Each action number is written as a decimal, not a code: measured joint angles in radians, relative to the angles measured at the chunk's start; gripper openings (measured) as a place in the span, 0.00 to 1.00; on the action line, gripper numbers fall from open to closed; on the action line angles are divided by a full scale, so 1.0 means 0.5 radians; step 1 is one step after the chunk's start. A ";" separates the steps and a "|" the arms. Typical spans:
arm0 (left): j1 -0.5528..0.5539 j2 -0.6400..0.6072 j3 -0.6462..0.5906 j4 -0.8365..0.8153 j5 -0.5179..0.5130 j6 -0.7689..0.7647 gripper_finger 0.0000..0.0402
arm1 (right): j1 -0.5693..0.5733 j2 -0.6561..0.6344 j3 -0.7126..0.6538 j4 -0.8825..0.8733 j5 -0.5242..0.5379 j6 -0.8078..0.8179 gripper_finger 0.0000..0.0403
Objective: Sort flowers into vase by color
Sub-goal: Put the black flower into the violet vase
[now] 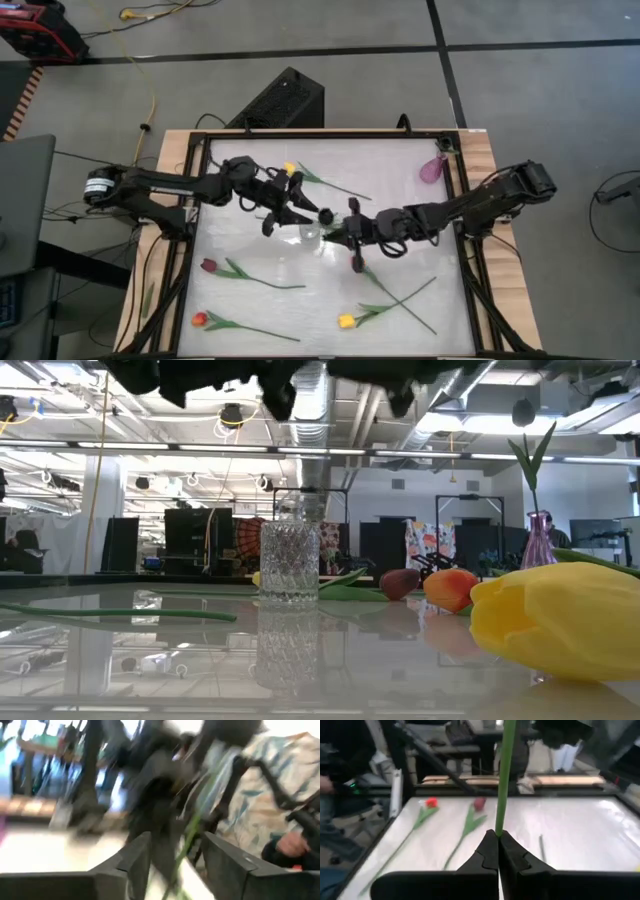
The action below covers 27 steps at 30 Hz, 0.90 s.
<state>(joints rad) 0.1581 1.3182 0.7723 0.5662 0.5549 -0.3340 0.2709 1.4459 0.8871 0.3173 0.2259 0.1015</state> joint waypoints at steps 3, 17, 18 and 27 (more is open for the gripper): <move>0.045 -0.141 0.000 -0.374 -0.070 0.085 0.45 | 0.095 -0.158 0.000 -0.285 0.149 0.089 0.05; -0.004 -0.307 -0.045 -0.621 -0.454 0.404 0.42 | 0.488 -1.124 0.000 -1.855 1.132 0.916 0.05; -0.004 -0.307 -0.045 -0.626 -0.454 0.406 0.42 | 0.488 -1.176 0.000 -1.932 1.178 0.970 0.05; -0.004 -0.307 -0.045 -0.628 -0.455 0.436 0.42 | 0.372 -1.554 0.038 -1.794 1.319 0.613 0.05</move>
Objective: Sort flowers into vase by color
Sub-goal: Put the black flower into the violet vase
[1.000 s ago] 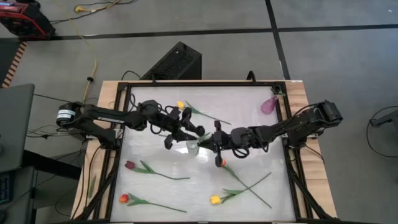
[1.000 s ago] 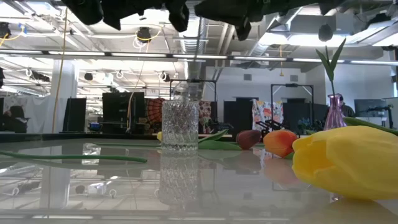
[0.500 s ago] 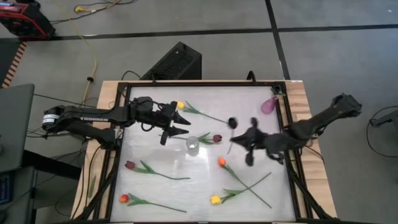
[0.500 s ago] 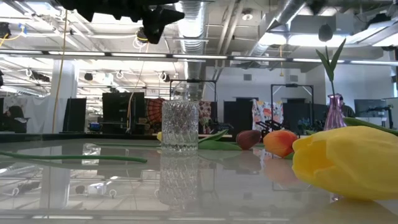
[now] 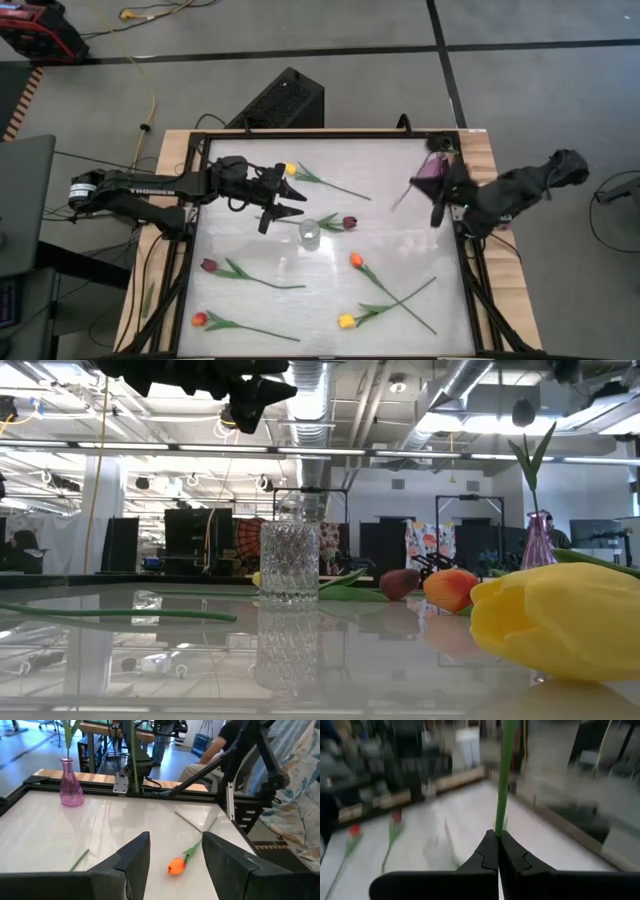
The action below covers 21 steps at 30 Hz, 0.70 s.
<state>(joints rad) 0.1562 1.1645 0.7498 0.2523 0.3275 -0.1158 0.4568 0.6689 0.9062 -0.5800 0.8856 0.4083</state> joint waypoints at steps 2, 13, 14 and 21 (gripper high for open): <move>0.000 0.000 0.000 0.001 -0.034 0.003 0.42 | -0.045 -0.041 0.025 0.233 0.096 -0.279 0.05; 0.000 0.001 0.000 0.001 -0.103 -0.018 0.42 | -0.674 -0.057 0.186 1.314 0.626 -1.716 0.05; -0.001 0.001 0.000 0.000 -0.103 -0.019 0.42 | -0.755 -0.059 0.193 1.282 0.728 -1.739 0.05; -0.001 0.001 0.000 0.005 -0.105 -0.054 0.42 | -1.326 -0.170 0.193 0.580 0.639 -1.163 0.05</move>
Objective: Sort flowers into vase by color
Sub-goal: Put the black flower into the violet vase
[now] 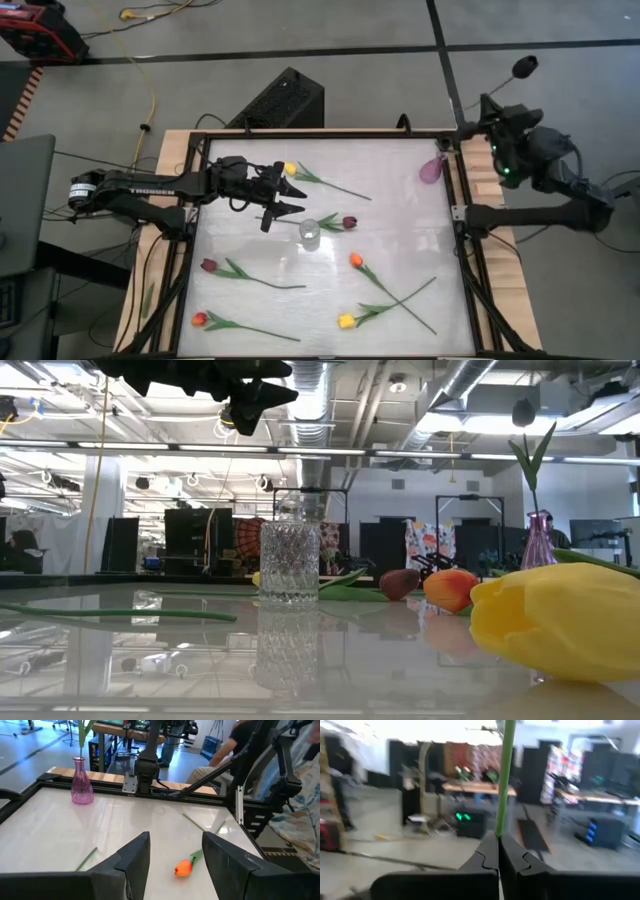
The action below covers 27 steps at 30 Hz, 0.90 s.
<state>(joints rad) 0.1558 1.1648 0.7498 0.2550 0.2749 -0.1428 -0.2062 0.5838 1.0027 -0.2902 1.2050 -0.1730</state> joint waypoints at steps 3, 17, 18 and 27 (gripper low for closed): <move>0.000 0.000 0.000 0.002 0.000 -0.026 0.42 | -0.288 0.016 -0.003 -0.452 -0.230 0.402 0.05; -0.001 0.000 0.000 -0.016 0.011 -0.127 0.42 | -1.627 0.273 -0.003 -0.825 -1.814 0.704 0.05; -0.001 0.000 0.000 -0.027 0.011 -0.127 0.42 | -1.697 0.278 -0.003 -0.825 -1.913 0.703 0.05; -0.001 0.000 0.000 -0.038 0.000 -0.097 0.42 | -2.039 0.269 0.042 -0.844 -2.391 0.772 0.05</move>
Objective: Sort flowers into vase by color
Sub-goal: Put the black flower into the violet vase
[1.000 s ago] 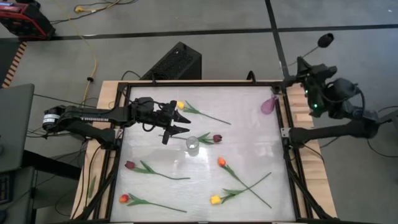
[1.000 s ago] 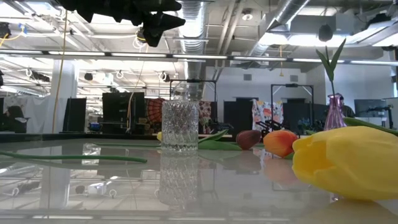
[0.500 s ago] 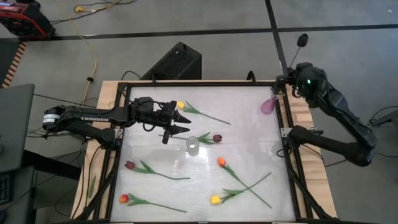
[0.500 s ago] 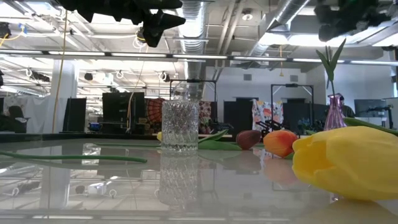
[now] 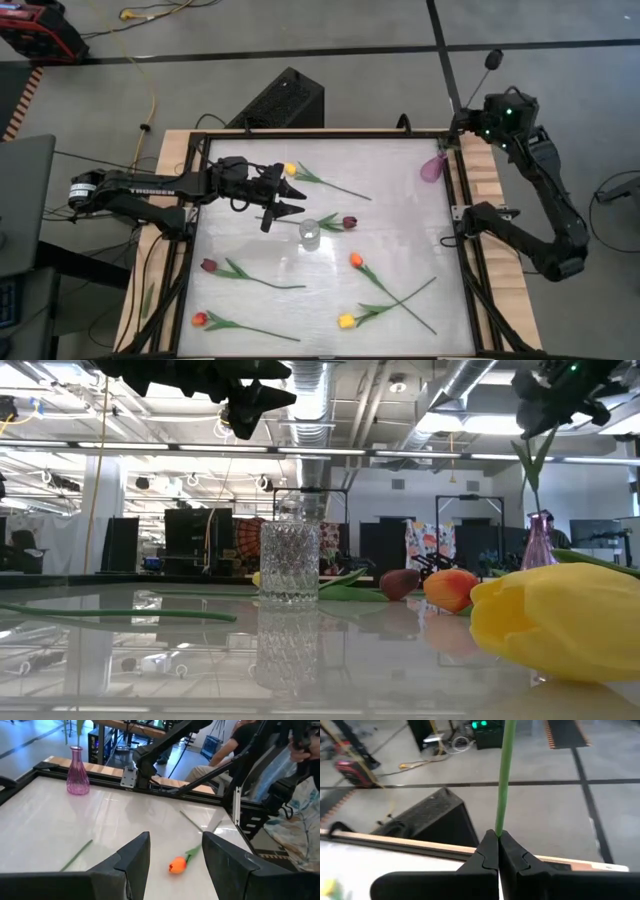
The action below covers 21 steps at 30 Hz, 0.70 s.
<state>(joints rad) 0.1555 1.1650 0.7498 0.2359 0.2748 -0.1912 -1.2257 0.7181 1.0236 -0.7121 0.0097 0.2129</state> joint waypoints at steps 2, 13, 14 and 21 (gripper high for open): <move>0.000 0.000 0.000 0.000 -0.001 0.006 0.42 | -0.013 0.000 0.053 -0.035 -0.077 -0.001 0.05; 0.000 0.000 0.000 0.003 -0.030 0.039 0.42 | -0.011 0.039 0.233 -0.127 0.055 0.060 0.05; 0.000 0.000 0.000 0.003 -0.046 0.039 0.42 | -0.011 0.061 0.233 -0.151 0.075 0.061 0.05; 0.000 0.000 0.000 0.004 -0.058 0.040 0.42 | 0.005 0.198 0.230 -0.318 0.234 0.051 0.05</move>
<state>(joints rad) 0.1555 1.1652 0.7498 0.2379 0.2459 -0.1715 -1.2230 0.8169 1.1385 -0.8709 0.1265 0.2384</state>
